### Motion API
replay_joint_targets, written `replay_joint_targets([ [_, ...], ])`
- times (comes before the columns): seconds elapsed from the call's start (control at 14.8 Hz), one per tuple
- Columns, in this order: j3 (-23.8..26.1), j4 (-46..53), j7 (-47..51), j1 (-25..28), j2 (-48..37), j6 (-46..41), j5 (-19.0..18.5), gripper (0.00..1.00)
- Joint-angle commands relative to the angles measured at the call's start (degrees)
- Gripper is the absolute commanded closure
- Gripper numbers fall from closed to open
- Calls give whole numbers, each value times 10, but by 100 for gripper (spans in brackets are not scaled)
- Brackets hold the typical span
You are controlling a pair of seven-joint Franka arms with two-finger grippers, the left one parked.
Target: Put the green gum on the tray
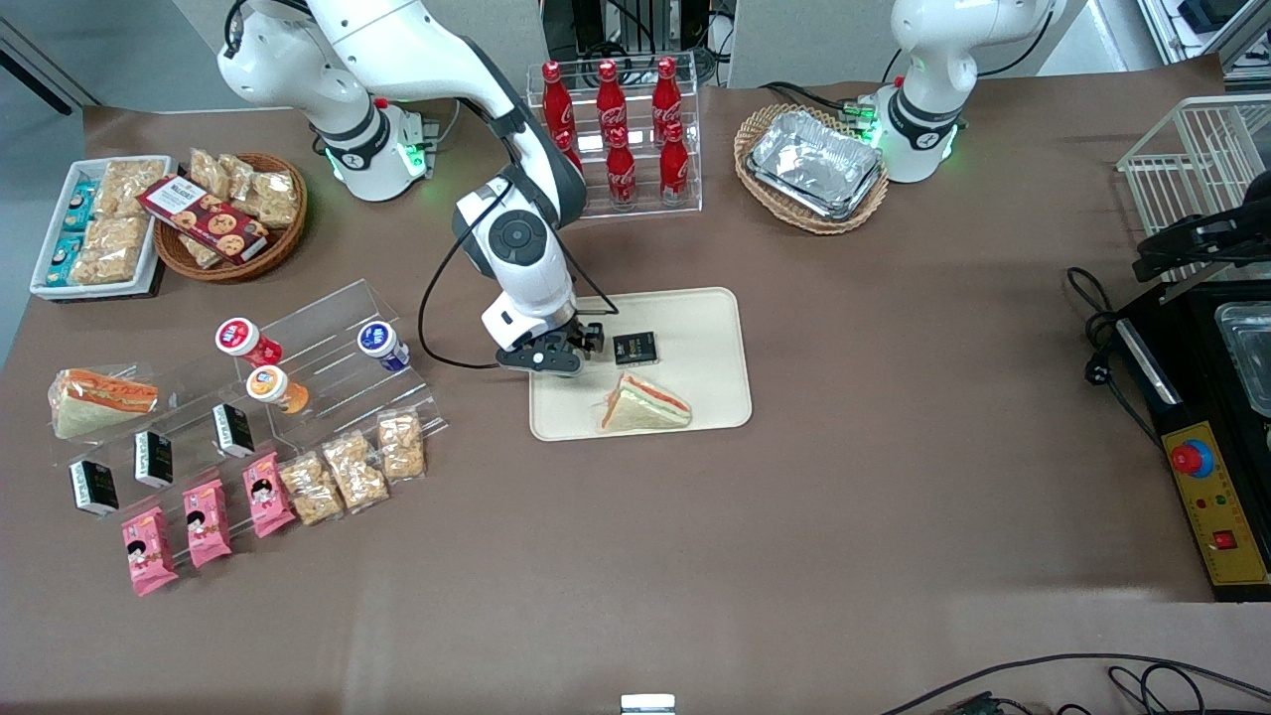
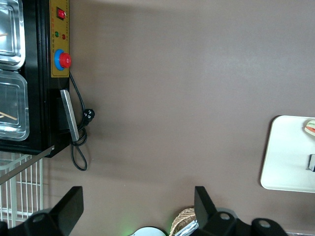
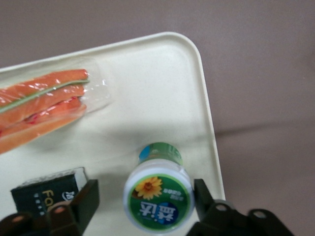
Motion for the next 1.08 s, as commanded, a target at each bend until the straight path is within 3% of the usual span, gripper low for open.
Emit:
replay_joint_targets([
  [0.0, -8, 19, -2, -2, 7, 10, 10, 0],
  [0.41, -13, 20, -109, -126, -96, -54, 10, 0],
  [1.02, -15, 20, -256, -303, -245, -237, -12, 0],
])
